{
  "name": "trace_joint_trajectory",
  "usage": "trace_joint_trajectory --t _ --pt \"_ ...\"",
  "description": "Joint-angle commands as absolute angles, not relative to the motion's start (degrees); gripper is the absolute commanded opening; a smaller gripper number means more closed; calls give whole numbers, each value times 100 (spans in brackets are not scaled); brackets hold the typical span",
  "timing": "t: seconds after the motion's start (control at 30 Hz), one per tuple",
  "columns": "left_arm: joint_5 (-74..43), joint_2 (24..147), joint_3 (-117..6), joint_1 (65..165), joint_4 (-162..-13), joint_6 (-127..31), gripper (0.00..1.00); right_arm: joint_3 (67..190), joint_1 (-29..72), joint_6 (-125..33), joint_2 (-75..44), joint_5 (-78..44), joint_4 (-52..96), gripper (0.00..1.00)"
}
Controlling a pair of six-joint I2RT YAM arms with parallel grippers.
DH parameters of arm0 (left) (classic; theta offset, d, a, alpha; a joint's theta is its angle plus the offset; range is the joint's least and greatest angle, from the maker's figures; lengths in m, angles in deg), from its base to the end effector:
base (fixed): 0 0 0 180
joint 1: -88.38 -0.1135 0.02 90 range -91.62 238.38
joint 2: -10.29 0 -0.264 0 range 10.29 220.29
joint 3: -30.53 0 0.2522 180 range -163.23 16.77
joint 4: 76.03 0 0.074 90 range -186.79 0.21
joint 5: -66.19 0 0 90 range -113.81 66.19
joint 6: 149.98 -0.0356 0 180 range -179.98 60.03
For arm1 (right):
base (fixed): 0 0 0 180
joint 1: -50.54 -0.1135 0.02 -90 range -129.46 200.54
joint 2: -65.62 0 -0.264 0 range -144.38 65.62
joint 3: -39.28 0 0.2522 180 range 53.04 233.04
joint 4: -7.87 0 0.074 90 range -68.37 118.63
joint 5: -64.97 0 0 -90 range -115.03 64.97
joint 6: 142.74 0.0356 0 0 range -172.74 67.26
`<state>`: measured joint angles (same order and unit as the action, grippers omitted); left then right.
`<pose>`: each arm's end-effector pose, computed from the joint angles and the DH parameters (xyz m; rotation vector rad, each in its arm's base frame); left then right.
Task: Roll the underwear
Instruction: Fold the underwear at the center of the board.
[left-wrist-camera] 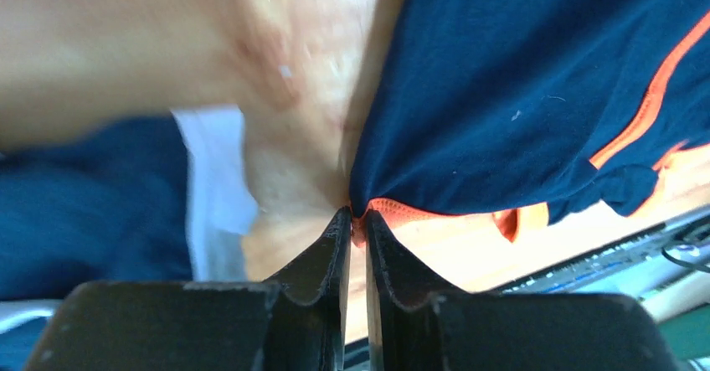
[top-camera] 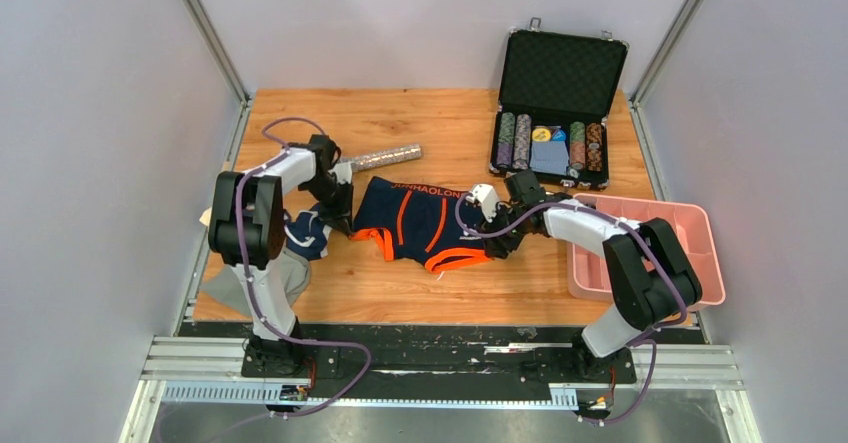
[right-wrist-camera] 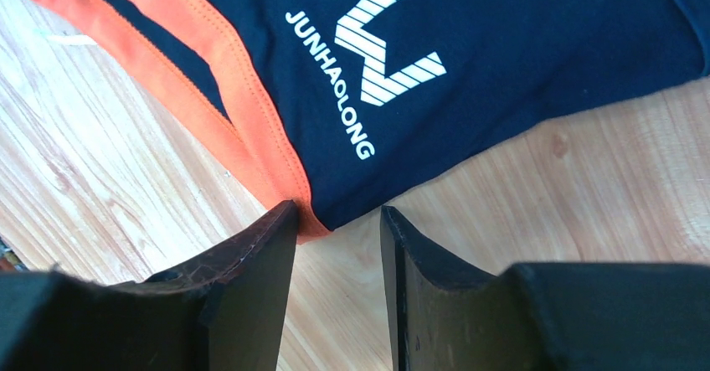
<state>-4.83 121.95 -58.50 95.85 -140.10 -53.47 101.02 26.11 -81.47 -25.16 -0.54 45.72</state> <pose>0.3519 -0.0578 0.1543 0.0407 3.0811 -0.5221 0.2542 0.1317 0.1572 -1.3014 2.3361 0.5589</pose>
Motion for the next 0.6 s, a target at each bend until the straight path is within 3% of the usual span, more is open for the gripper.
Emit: trace_joint_trajectory --t 0.0,0.3,0.47,0.57 --pt "134 11486 -5197 9613 -13876 -4776 18 10137 2592 -8429 -2462 -398 4485 43" --pt "-30 10623 -5057 9629 -13646 -4590 26 10297 2688 -8742 -2626 -753 4298 43" --pt "-114 10320 -5241 9629 -13937 -4756 37 10786 2858 -9027 -2806 -984 4393 44" --pt "-231 10027 -5042 9617 -14041 -4895 46 11117 2861 -9175 -2736 -475 4944 48"
